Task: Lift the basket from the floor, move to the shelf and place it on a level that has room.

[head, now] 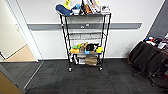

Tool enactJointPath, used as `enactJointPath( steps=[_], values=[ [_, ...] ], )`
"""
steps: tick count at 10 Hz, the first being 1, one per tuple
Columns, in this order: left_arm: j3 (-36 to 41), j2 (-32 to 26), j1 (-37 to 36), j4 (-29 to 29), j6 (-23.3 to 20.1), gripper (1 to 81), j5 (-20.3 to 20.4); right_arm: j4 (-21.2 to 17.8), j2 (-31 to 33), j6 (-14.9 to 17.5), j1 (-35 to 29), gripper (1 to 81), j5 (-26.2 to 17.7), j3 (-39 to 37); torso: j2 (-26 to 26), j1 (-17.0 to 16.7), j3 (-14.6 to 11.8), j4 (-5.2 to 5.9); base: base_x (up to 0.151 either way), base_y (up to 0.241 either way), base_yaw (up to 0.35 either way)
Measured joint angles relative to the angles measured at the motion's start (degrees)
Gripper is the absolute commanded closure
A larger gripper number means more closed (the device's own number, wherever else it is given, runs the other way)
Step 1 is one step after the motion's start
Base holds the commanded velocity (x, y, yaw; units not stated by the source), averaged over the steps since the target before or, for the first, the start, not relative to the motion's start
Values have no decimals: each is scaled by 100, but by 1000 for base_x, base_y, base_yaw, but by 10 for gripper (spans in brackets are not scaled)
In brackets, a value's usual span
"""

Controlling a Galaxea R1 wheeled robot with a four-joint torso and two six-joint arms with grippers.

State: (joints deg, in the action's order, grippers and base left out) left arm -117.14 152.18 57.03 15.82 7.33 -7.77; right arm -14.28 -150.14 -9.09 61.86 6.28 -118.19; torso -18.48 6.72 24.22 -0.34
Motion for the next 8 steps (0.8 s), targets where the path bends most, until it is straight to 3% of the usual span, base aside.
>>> enactJointPath(
  steps=[4, 8],
  values=[
    [-119, -9, 160, -20, -2, 811, 27, 0, -74, 0, 41, 811, 5, -17, 778, -488, 0, 0, 0, 0, 0],
    [-119, 22, 88, -23, -2, 811, 57, -2, -72, 0, -22, 811, 37, -17, 1244, -579, -158, 0, 0, 0, 0]
  ],
)
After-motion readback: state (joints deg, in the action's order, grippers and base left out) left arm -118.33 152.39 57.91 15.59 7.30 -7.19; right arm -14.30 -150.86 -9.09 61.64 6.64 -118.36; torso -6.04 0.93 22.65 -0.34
